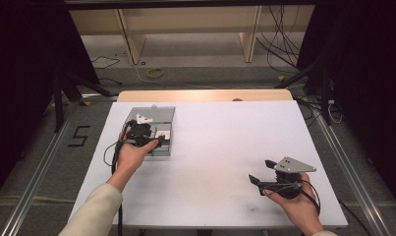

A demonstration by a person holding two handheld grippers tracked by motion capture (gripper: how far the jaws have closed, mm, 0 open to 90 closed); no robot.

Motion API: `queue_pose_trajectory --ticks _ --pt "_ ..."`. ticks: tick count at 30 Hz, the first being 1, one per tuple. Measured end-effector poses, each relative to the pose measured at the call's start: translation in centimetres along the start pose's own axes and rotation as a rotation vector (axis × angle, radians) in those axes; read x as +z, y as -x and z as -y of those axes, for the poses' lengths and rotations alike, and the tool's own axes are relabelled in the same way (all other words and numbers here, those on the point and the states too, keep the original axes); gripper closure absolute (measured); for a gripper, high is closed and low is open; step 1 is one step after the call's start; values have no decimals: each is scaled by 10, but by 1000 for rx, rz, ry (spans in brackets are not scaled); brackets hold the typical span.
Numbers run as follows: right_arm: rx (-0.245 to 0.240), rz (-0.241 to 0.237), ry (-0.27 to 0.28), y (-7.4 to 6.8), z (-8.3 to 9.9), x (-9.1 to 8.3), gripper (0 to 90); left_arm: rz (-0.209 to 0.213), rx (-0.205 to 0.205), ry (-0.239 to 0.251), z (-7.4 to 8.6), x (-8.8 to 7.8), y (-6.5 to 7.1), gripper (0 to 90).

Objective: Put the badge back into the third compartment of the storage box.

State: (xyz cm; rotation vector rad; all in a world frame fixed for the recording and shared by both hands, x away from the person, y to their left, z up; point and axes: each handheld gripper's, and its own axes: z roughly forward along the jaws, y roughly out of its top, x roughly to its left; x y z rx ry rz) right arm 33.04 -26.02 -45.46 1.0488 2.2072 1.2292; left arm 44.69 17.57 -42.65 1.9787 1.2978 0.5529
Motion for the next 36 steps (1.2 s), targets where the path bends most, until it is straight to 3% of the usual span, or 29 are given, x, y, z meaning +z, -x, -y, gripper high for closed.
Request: queue_pose_trajectory --ticks 4,11,17,29,36 --pt "-2 -2 3 0 0 0 207 8 37 36 7 -12 2 203" --pt "-2 -3 -2 1 1 0 206 54 39 66 35 -36 4 180" --pt "2 4 -5 3 2 -1 206 64 46 86 51 -52 -1 175" --pt "-2 3 -10 4 3 0 205 69 56 98 73 -70 2 164" --pt "2 10 -14 7 4 0 206 66 51 106 88 -80 -4 161"
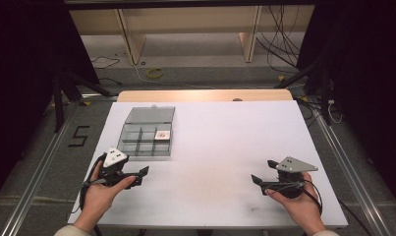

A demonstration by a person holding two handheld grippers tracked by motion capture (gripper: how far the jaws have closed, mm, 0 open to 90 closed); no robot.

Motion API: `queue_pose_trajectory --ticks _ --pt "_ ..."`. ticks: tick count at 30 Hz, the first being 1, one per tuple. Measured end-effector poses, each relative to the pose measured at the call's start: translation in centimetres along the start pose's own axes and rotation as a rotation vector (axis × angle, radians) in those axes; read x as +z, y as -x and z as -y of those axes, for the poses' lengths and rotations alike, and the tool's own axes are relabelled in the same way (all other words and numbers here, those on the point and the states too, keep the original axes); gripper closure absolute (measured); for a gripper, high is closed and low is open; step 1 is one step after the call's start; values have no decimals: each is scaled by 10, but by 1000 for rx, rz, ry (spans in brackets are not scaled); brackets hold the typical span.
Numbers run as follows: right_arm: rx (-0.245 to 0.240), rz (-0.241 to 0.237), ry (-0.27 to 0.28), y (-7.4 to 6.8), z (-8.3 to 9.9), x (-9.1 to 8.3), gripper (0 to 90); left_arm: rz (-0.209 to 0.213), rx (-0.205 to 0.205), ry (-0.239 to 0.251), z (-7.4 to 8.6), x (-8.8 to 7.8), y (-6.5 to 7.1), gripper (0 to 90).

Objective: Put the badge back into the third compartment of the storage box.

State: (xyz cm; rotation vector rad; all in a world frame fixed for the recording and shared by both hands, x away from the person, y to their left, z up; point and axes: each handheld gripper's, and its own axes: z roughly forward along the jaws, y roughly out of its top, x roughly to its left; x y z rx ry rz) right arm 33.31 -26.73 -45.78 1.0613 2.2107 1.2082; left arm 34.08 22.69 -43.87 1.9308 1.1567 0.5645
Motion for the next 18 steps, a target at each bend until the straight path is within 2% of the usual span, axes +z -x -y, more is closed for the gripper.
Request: queue_pose_trajectory --ticks 7,18 --pt "-7 1 2 0 -1 0 206 -4 -3 -15 12 -5 -1 162" --pt "3 4 -8 2 0 2 206 -7 19 -24 13 -1 0 164"
